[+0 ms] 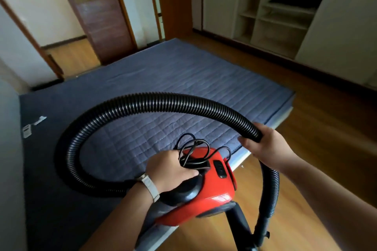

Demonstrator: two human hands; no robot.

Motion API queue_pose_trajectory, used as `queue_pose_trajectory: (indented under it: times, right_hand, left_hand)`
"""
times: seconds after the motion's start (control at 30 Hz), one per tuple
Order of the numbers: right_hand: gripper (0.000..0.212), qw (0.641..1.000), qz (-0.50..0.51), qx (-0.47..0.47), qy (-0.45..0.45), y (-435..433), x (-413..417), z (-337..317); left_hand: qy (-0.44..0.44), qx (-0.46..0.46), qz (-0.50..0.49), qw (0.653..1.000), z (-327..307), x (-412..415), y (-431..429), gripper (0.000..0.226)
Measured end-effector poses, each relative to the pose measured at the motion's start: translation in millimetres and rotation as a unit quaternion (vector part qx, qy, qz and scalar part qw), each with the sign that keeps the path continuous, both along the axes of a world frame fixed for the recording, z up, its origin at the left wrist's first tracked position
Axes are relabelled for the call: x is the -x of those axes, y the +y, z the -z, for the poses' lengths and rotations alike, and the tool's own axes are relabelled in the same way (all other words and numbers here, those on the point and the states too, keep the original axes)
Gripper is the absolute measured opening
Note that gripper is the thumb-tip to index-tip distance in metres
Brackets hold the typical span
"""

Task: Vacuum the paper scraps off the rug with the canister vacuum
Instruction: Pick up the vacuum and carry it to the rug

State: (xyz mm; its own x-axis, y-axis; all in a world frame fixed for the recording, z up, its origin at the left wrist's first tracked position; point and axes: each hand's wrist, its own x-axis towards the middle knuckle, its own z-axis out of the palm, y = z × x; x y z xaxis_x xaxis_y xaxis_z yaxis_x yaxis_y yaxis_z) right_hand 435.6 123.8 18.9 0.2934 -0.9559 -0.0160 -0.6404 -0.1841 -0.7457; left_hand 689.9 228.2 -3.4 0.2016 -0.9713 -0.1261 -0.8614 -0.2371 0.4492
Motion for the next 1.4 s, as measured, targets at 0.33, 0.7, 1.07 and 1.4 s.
queue_pose_trajectory:
  times: [0.33, 0.7, 1.07, 1.4]
  right_hand:
    - [0.016, 0.993, 0.104, -0.015, -0.060, -94, 225, 15]
    - [0.017, 0.978, 0.199, 0.028, -0.059, -171, 365, 10]
    - [0.018, 0.936, 0.351, 0.002, -0.008, -312, 445, 38]
    - [0.023, 0.904, 0.426, 0.016, 0.028, -464, 477, 10]
  left_hand:
    - [-0.017, -0.042, 0.083, 0.996, -12, 204, -149, 0.041]
    - [0.004, -0.033, 0.171, 0.985, -27, 356, -289, 0.037]
    - [0.013, -0.045, 0.310, 0.949, 33, 442, -504, 0.047]
    - [0.024, -0.037, 0.413, 0.910, 27, 488, -705, 0.033]
